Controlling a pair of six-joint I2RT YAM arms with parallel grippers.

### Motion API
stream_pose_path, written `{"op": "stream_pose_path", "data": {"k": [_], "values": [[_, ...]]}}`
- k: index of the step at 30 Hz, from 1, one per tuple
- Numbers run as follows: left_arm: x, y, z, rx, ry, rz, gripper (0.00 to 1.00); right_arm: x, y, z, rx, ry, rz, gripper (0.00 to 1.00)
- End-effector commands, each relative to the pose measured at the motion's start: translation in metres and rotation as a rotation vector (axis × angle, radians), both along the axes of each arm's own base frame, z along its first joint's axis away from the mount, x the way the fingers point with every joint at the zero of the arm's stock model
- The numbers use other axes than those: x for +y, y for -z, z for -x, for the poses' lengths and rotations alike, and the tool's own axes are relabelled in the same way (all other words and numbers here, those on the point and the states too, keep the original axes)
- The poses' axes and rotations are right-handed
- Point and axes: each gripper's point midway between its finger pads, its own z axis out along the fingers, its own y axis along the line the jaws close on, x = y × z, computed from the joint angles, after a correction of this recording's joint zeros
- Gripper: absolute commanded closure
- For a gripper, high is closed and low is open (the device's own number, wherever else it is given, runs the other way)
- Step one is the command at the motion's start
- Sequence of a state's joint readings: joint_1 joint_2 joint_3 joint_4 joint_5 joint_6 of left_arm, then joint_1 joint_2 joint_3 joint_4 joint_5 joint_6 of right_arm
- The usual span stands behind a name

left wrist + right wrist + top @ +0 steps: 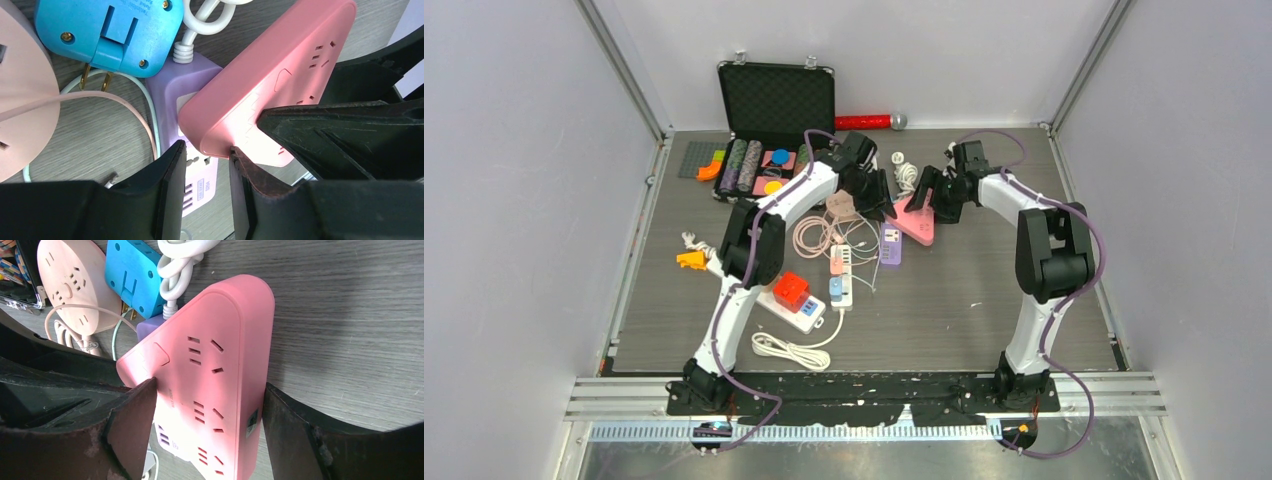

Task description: Insert the plug

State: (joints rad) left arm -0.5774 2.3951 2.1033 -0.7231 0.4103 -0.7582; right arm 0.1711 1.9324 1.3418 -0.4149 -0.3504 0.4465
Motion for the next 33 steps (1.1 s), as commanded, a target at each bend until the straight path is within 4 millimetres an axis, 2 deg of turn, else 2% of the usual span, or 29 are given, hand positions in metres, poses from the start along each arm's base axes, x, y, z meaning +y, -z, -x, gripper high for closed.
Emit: {"op": "stream_pose_path", "data": {"k": [1, 5, 8, 11, 12, 16, 19, 23, 30, 33], "values": [[0.019, 0.037, 0.01, 0.073, -0.011, -0.118, 0.66, -0.013, 0.072, 0.053, 0.244, -0.027, 0.206, 0.36], [0.02, 0.036, 0.01, 0.075, -0.012, -0.123, 0.67, -0.014, 0.07, 0.05, 0.247, -0.029, 0.235, 0.36], [0.021, 0.025, 0.002, 0.027, -0.004, -0.127, 0.66, -0.015, 0.066, 0.046, 0.236, -0.015, 0.247, 0.28], [0.021, -0.006, -0.009, -0.056, -0.011, -0.096, 0.64, -0.018, 0.048, 0.035, 0.185, 0.009, 0.259, 0.2], [0.021, -0.018, -0.014, -0.089, -0.015, -0.087, 0.63, -0.018, 0.036, 0.027, 0.152, 0.017, 0.255, 0.16], [0.024, -0.065, -0.026, -0.201, -0.024, -0.052, 0.58, -0.014, -0.004, 0.005, 0.061, 0.037, 0.234, 0.11], [0.026, -0.093, -0.028, -0.256, -0.024, -0.02, 0.56, -0.015, -0.023, -0.003, 0.027, 0.06, 0.235, 0.09], [0.029, -0.116, -0.028, -0.298, -0.015, 0.012, 0.52, -0.022, -0.045, -0.01, -0.025, 0.109, 0.251, 0.06], [0.039, -0.144, -0.025, -0.347, -0.01, 0.039, 0.48, -0.028, -0.061, -0.016, -0.067, 0.143, 0.269, 0.04], [0.05, -0.155, -0.026, -0.377, -0.021, 0.032, 0.47, -0.035, -0.074, -0.017, -0.104, 0.165, 0.294, 0.04]]}}
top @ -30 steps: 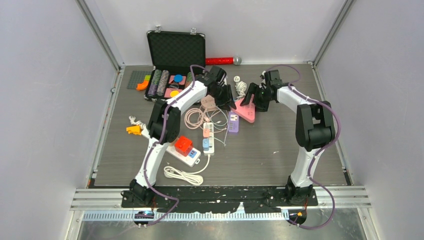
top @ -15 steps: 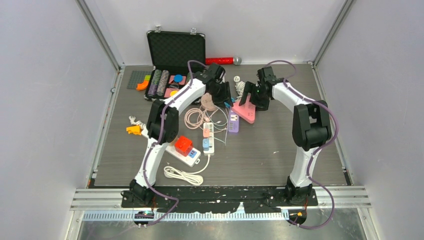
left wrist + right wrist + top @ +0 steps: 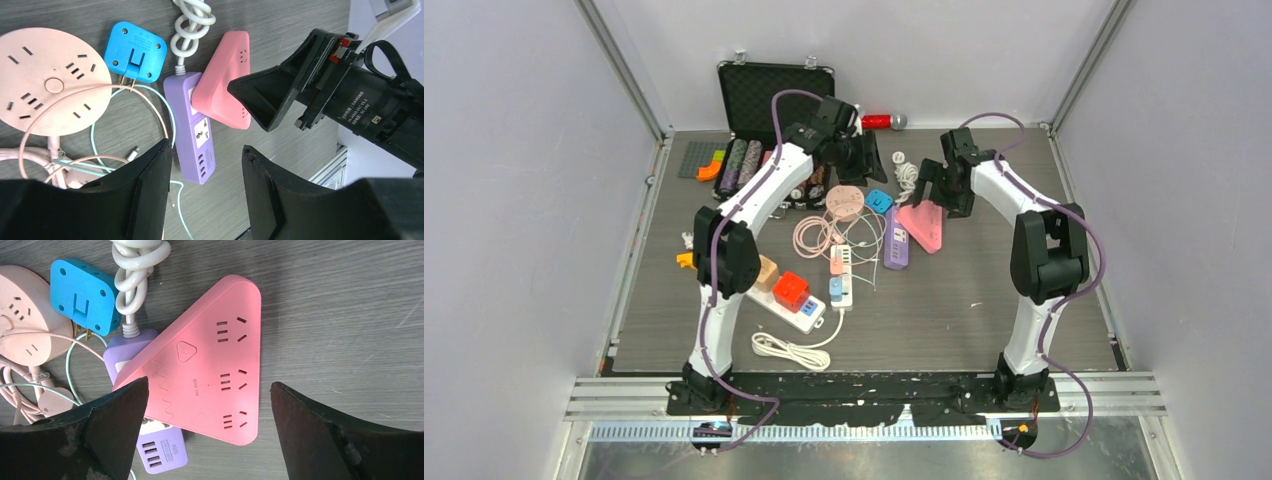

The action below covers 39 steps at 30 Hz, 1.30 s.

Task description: Insert the plug

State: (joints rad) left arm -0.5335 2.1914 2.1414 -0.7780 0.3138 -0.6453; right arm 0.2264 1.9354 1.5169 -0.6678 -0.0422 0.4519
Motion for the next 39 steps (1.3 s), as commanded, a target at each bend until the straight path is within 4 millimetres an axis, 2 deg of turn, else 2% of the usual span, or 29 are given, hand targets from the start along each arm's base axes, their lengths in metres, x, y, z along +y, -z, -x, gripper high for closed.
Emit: {"op": "stream_pose_path", "data": {"k": [1, 4, 6, 10, 11, 12, 13, 14, 15, 16, 17, 18, 19, 26, 28, 29, 30, 31, 34, 39], "values": [[0.018, -0.05, -0.004, -0.122, -0.007, 0.025, 0.46, -0.012, -0.056, -0.014, -0.149, 0.048, 0.046, 0.04], [0.034, -0.056, -0.005, -0.156, -0.028, -0.005, 0.46, -0.008, -0.078, -0.021, -0.22, 0.015, 0.063, 0.04], [0.045, -0.057, -0.005, -0.177, -0.043, -0.037, 0.45, 0.004, -0.091, -0.028, -0.274, -0.045, 0.083, 0.05], [0.065, -0.054, -0.003, -0.195, -0.072, -0.088, 0.43, 0.046, -0.105, -0.043, -0.374, -0.22, 0.114, 0.09], [0.07, -0.053, -0.001, -0.198, -0.08, -0.096, 0.43, 0.059, -0.098, -0.043, -0.378, -0.293, 0.141, 0.11], [0.075, -0.052, 0.0, -0.2, -0.087, -0.1, 0.43, 0.073, -0.103, -0.047, -0.405, -0.328, 0.135, 0.12], [0.079, -0.051, 0.001, -0.202, -0.094, -0.101, 0.42, 0.078, -0.092, -0.051, -0.396, -0.372, 0.153, 0.19], [0.084, -0.049, 0.003, -0.201, -0.102, -0.102, 0.42, 0.088, -0.095, -0.056, -0.418, -0.395, 0.148, 0.24], [0.089, -0.048, 0.004, -0.199, -0.111, -0.102, 0.42, 0.091, -0.082, -0.06, -0.401, -0.419, 0.159, 0.34], [0.094, -0.046, 0.006, -0.198, -0.118, -0.104, 0.42, 0.096, -0.086, -0.066, -0.418, -0.426, 0.15, 0.37], [0.097, -0.048, 0.009, -0.202, -0.122, -0.104, 0.42, 0.098, -0.072, -0.071, -0.396, -0.433, 0.155, 0.44], [0.101, -0.043, 0.011, -0.194, -0.127, -0.111, 0.42, 0.103, -0.075, -0.077, -0.407, -0.436, 0.147, 0.45], [0.104, -0.042, 0.013, -0.194, -0.129, -0.115, 0.42, 0.106, -0.069, -0.083, -0.402, -0.429, 0.143, 0.46], [0.115, -0.025, 0.021, -0.159, -0.132, -0.144, 0.41, 0.12, -0.038, -0.117, -0.369, -0.253, 0.107, 0.32], [0.116, -0.021, 0.023, -0.151, -0.13, -0.149, 0.41, 0.122, -0.019, -0.122, -0.33, -0.186, 0.116, 0.24], [0.115, -0.02, 0.023, -0.147, -0.129, -0.15, 0.41, 0.122, -0.023, -0.123, -0.327, -0.152, 0.132, 0.22], [0.116, -0.018, 0.024, -0.143, -0.127, -0.153, 0.42, 0.123, -0.011, -0.123, -0.296, -0.109, 0.129, 0.19], [0.117, -0.018, 0.023, -0.143, -0.128, -0.156, 0.42, 0.122, -0.012, -0.121, -0.285, -0.08, 0.149, 0.18], [0.118, -0.016, 0.022, -0.137, -0.131, -0.16, 0.42, 0.123, 0.005, -0.114, -0.238, -0.014, 0.172, 0.12], [0.12, -0.01, 0.022, -0.122, -0.133, -0.167, 0.42, 0.113, 0.028, -0.094, -0.156, 0.035, 0.249, 0.11]]}}
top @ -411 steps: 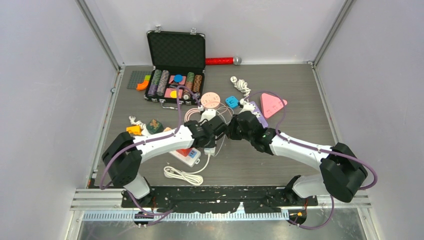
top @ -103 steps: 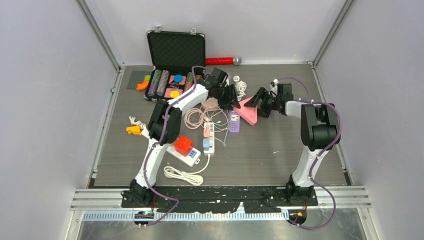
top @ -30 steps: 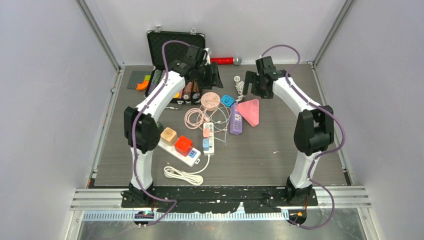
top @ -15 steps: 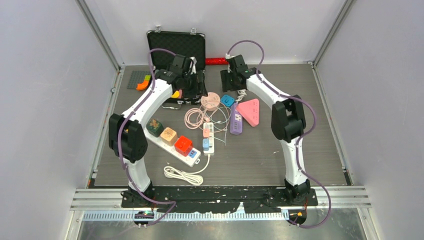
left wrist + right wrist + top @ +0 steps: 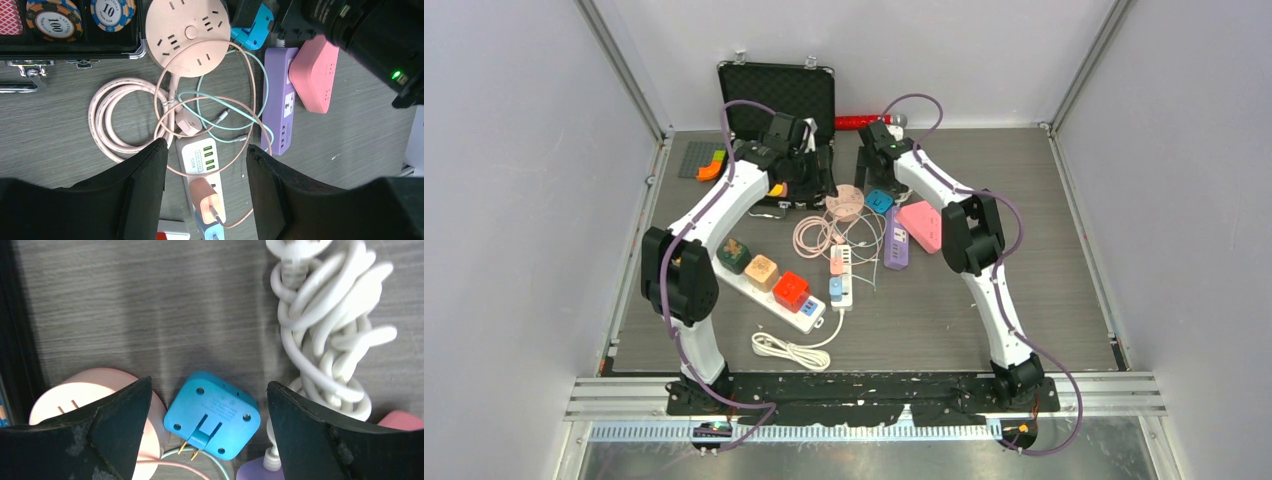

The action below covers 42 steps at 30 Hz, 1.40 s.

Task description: Insert the plug

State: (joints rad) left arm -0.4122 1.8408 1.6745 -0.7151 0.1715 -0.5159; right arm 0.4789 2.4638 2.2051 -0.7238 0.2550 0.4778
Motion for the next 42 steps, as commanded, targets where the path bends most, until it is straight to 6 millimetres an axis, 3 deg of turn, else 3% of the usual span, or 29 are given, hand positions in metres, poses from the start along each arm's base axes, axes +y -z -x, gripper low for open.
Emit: {"op": "stream_pose_path", "data": {"k": [1, 9, 15, 19, 23, 26, 32, 33, 37, 42], "values": [[0.006, -0.014, -0.006, -0.051, -0.009, 0.006, 0.42, -0.01, -0.001, 0.012, 0.022, 0.121, 0.056, 0.11], [0.006, -0.004, -0.006, -0.026, -0.009, 0.014, 0.43, -0.022, 0.023, 0.046, 0.114, 0.149, 0.151, 0.07], [0.006, -0.003, -0.006, -0.021, -0.008, 0.022, 0.43, -0.013, 0.028, 0.057, 0.158, 0.155, 0.113, 0.13], [0.005, -0.004, -0.005, -0.022, -0.004, 0.03, 0.43, -0.007, 0.028, 0.06, 0.171, 0.165, 0.092, 0.24], [0.003, -0.005, -0.003, -0.027, 0.002, 0.043, 0.43, -0.007, 0.017, 0.047, 0.107, 0.174, 0.09, 0.47], [0.003, -0.008, -0.002, -0.046, 0.006, 0.054, 0.41, -0.008, -0.01, 0.026, 0.002, 0.183, 0.085, 0.54], [0.001, -0.032, -0.003, -0.16, 0.012, 0.104, 0.34, -0.008, -0.106, -0.011, -0.253, 0.196, -0.023, 0.56], [0.0, -0.038, -0.004, -0.186, 0.013, 0.12, 0.33, -0.01, -0.13, -0.011, -0.292, 0.199, -0.049, 0.56], [-0.007, -0.066, -0.005, -0.3, 0.025, 0.205, 0.27, -0.017, -0.191, -0.007, -0.387, 0.217, -0.138, 0.56], [-0.025, -0.118, -0.003, -0.453, 0.071, 0.333, 0.21, -0.023, -0.244, 0.02, -0.431, 0.204, -0.237, 0.56]]}}
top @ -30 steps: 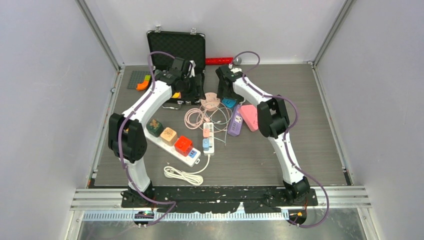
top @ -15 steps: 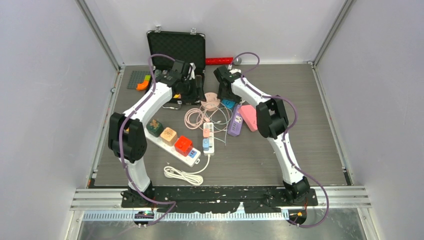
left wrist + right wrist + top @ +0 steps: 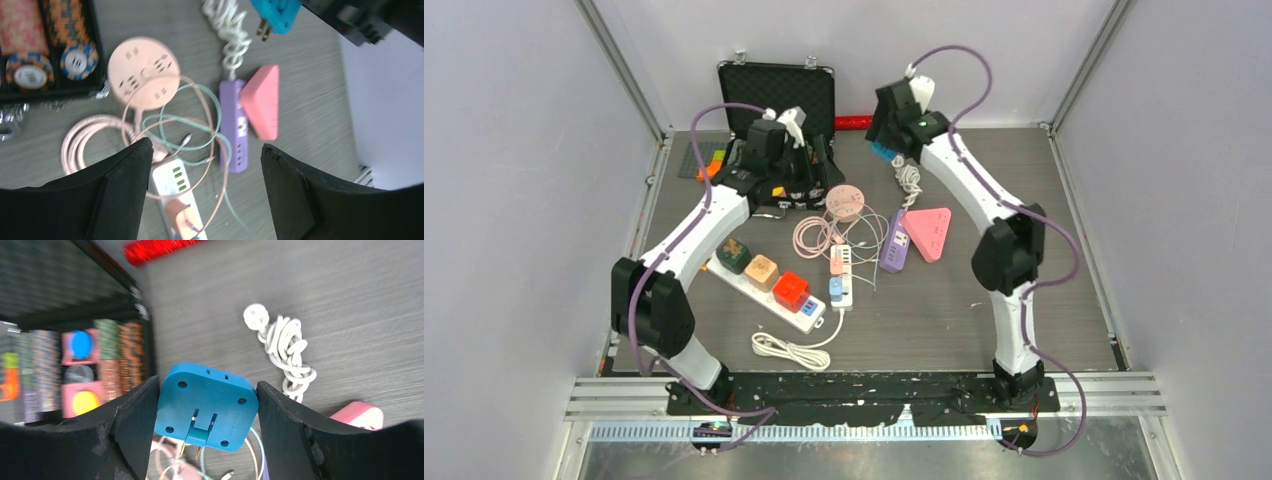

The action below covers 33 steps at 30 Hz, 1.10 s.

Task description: Insert the plug

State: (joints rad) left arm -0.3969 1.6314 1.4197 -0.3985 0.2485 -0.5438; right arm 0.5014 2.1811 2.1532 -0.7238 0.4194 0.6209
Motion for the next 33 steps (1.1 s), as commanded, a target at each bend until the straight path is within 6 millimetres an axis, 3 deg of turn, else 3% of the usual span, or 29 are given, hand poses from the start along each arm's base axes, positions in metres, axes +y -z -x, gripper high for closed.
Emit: {"op": "stream_pose_path", "data": {"k": [1, 6, 7, 8, 14, 19, 24, 27, 33], "values": [[-0.026, -0.085, -0.009, -0.272, 0.057, 0.181, 0.21, -0.008, -0.105, 0.02, -0.182, 0.0, -0.141, 0.56], [-0.052, -0.117, 0.003, -0.343, 0.107, 0.29, 0.2, -0.011, -0.138, 0.06, -0.186, -0.031, -0.255, 0.55], [-0.057, -0.124, 0.005, -0.36, 0.112, 0.317, 0.19, -0.009, -0.133, 0.067, -0.161, -0.045, -0.274, 0.55], [-0.06, -0.127, 0.006, -0.363, 0.112, 0.339, 0.19, -0.01, -0.147, 0.078, -0.175, -0.046, -0.318, 0.55], [-0.072, -0.151, 0.022, -0.421, 0.154, 0.468, 0.19, -0.006, -0.16, 0.12, -0.156, -0.076, -0.473, 0.55], [-0.089, -0.151, 0.042, -0.448, 0.226, 0.49, 0.19, -0.007, -0.168, 0.137, -0.161, -0.078, -0.529, 0.55], [-0.104, -0.151, 0.044, -0.425, 0.238, 0.526, 0.22, 0.0, -0.173, 0.145, -0.15, -0.091, -0.593, 0.55], [-0.106, -0.156, 0.039, -0.418, 0.219, 0.557, 0.33, 0.005, -0.176, 0.147, -0.138, -0.102, -0.628, 0.54], [-0.114, -0.154, 0.035, -0.36, 0.222, 0.587, 0.78, 0.011, -0.171, 0.151, -0.108, -0.116, -0.66, 0.48]]}}
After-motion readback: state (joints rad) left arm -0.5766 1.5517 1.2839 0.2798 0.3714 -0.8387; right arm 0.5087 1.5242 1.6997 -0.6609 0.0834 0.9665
